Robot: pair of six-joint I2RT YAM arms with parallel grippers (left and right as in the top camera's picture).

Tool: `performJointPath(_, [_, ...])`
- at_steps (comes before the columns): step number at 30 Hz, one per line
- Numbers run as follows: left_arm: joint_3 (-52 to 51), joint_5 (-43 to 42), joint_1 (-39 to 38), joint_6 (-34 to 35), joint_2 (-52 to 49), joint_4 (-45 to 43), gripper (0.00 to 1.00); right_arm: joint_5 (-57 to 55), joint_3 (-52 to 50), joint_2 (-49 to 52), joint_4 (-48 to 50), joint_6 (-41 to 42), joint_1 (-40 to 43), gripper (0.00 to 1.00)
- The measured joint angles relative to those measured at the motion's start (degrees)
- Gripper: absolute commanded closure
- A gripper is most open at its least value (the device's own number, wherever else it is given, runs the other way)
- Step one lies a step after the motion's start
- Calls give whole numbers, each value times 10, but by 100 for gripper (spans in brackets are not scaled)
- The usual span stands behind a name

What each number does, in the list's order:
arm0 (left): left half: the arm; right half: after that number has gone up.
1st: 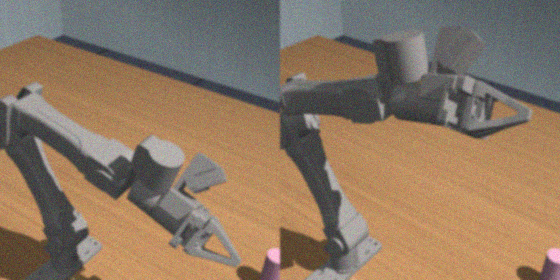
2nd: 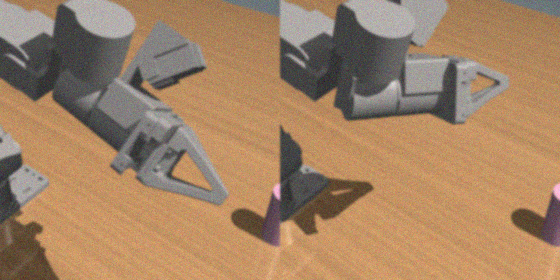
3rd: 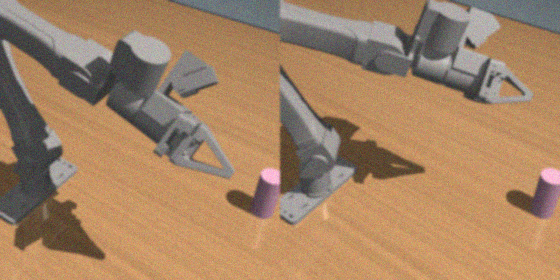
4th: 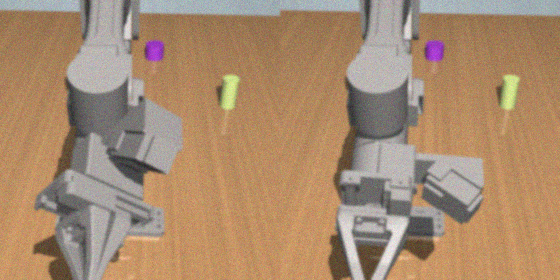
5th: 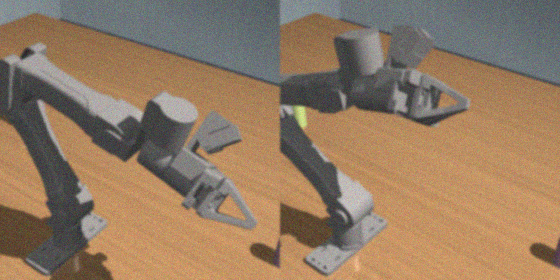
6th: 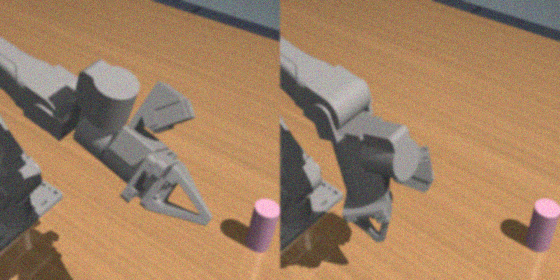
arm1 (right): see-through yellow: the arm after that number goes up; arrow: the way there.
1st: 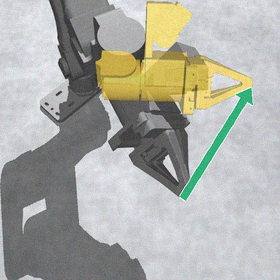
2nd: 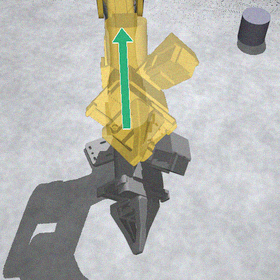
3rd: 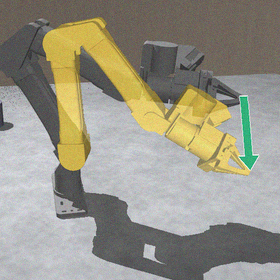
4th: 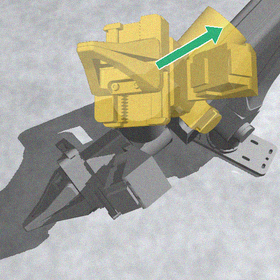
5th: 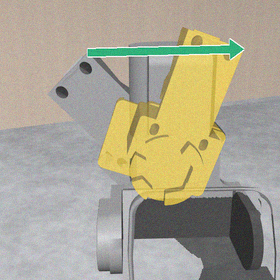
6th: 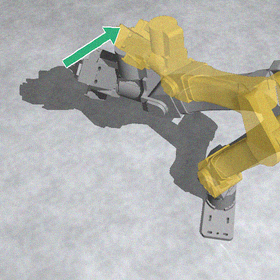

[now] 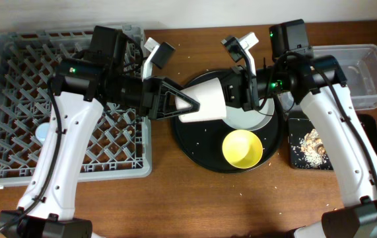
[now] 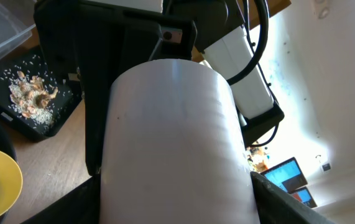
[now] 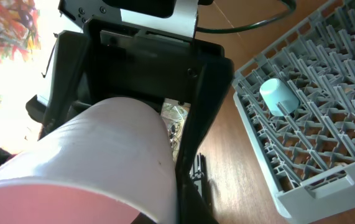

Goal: Sort waste into correct bins and load items into the dishwasher rack
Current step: 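Grasp the pink cup with right gripper and pass it to left, then place the pink cup upside down in the rack with left gripper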

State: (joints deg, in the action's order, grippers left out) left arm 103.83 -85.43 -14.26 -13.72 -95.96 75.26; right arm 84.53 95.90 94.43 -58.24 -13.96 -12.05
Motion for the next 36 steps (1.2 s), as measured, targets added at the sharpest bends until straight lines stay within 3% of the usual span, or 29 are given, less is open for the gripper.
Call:
performJointPath(1, [0, 3, -1, 0, 0, -3, 50, 0, 0, 0, 0, 0, 0, 92])
performJointPath(2, [0, 9, -2, 0, 0, -10, 50, -3, 0, 0, 1, 0, 2, 80])
performJointPath(3, [0, 11, -4, 2, 0, -15, 50, -9, 0, 0, 0, 7, 2, 62])
performJointPath(6, [0, 45, -14, 16, 0, -21, 51, -48, 0, 0, 1, 39, 3, 51])
performJointPath(10, [0, 282, 68, 84, 9, 28, 51, -202, 0, -26, -45, 120, 100, 48])
performJointPath(12, [3, 479, 152, 119, 29, 68, 51, -290, 4, -47, -116, 137, 104, 48])
performJointPath(15, [-14, 765, 197, 193, 35, 88, 51, -359, 4, -51, -150, 134, 86, 48])
performJointPath(18, [-93, 896, 195, 234, 35, 44, 51, -387, 4, -51, -149, 134, 74, 46])
performJointPath(24, [-182, 934, 195, 243, 0, -41, 49, -396, 4, -51, -157, 133, 73, 45])
performJointPath(26, [-199, 934, 195, 243, -38, -47, 25, -397, 4, -51, -158, 133, 73, 45])
performJointPath(28, [-200, 930, 195, 245, -50, -48, 14, -397, 4, -51, -160, 133, 73, 45])
performJointPath(29, [-200, 925, 195, 249, -50, -48, 1, -397, 4, -51, -165, 133, 73, 44])
performJointPath(31, [-196, 915, 195, 253, -50, -31, 2, -406, 4, -51, -170, 132, 73, 44])
performJointPath(33, [-125, 908, 197, 253, -57, 46, 11, -444, 4, -51, -187, 140, 72, 46])
performJointPath(36, [95, 731, 198, 160, -57, 98, 11, -606, -6, -51, -177, 210, 25, 55])
